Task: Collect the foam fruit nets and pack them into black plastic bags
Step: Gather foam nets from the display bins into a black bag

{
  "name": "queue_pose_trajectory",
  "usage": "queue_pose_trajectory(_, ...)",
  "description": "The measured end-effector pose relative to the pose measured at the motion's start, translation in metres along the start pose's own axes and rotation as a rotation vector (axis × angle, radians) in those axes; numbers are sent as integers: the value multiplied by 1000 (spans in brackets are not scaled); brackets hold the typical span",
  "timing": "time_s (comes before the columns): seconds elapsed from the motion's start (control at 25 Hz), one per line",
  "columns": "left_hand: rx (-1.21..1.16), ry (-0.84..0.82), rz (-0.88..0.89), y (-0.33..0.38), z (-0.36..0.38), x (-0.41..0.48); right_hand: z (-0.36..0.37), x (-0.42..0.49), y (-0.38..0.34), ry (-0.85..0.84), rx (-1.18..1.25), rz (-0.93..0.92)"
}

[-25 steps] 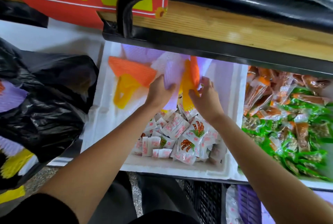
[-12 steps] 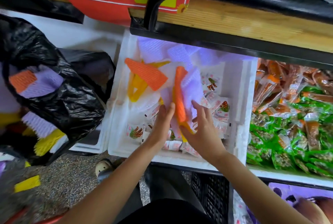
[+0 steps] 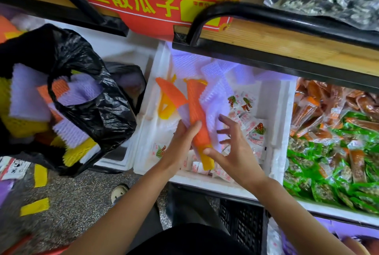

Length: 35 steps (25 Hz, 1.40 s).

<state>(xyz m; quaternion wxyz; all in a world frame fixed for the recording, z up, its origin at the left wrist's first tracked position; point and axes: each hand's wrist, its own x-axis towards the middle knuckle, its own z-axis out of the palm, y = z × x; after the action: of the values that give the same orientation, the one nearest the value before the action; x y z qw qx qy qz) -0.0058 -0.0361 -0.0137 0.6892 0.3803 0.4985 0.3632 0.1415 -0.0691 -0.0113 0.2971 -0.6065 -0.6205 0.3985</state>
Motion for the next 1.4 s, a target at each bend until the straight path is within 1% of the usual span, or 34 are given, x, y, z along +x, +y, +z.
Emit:
queue_pose_trajectory(0.08, 31, 24, -14, -2, -8, -2, -3, 3, -5, 36, 47, 49)
queue_pose_trajectory(0.16, 115, -19, -25, -6, -15, -6, -6, 6, -6, 57, 106, 136)
queue_pose_trajectory(0.24, 183, -62, -36, -13, -24, -9, -6, 6, -1, 62, 40, 165)
queue_pose_trajectory(0.28, 205, -47, -40, -16, -29, -10, -6, 5, 2, 86, -6, 173)
queue_pose_trajectory(0.36, 290, 81, -32, -21, -41, -10, -9, 5, 7, 151, -64, 223)
queue_pose_trajectory(0.48, 538, 351, -19, -22, -56, -12, -20, 7, 17, 231, -133, 294)
queue_pose_trajectory(0.56, 541, 483, -5, -18, -61, -16, -26, 4, 18, 281, -166, 253)
queue_pose_trajectory(0.6, 495, 505, -7, -14, -62, -18, -27, 1, 15, 291, -178, 220)
queue_pose_trajectory(0.64, 410, 473, -8, -10, -59, -19, -24, -3, 11, 284, -187, 194)
queue_pose_trajectory(0.72, 244, 314, -22, -6, -45, -21, -11, -7, 0, 230, -148, 177)
queue_pose_trajectory(0.84, 177, 117, -61, -3, -19, -25, 17, -6, -14, 54, 61, 178)
queue_pose_trajectory(0.92, 128, 43, -95, -2, -10, -25, 26, -4, -18, -15, 120, 167)
queue_pose_trajectory(1.0, 165, 89, -87, -5, -14, -20, 26, -3, -16, -63, 173, 165)
queue_pose_trajectory(1.08, 247, 184, -109, -11, -27, -16, 19, 2, -8, -76, 137, 160)
queue_pose_trajectory(1.16, 265, 203, -169, -15, -36, -15, 10, 16, 17, 54, -34, 207)
queue_pose_trajectory(1.2, 264, 197, -185, -17, -40, -16, 3, 26, 34, 112, -153, 267)
queue_pose_trajectory(1.24, 264, 201, -191, -19, -44, -16, -3, 35, 51, 124, -267, 343)
queue_pose_trajectory(1.32, 245, 219, -180, -22, -52, -16, -13, 47, 77, 72, -415, 490)
queue_pose_trajectory(1.36, 234, 227, -181, -25, -56, -17, -14, 49, 84, 44, -422, 525)
queue_pose_trajectory(1.4, 227, 236, -188, -27, -59, -18, -14, 49, 87, 35, -406, 522)
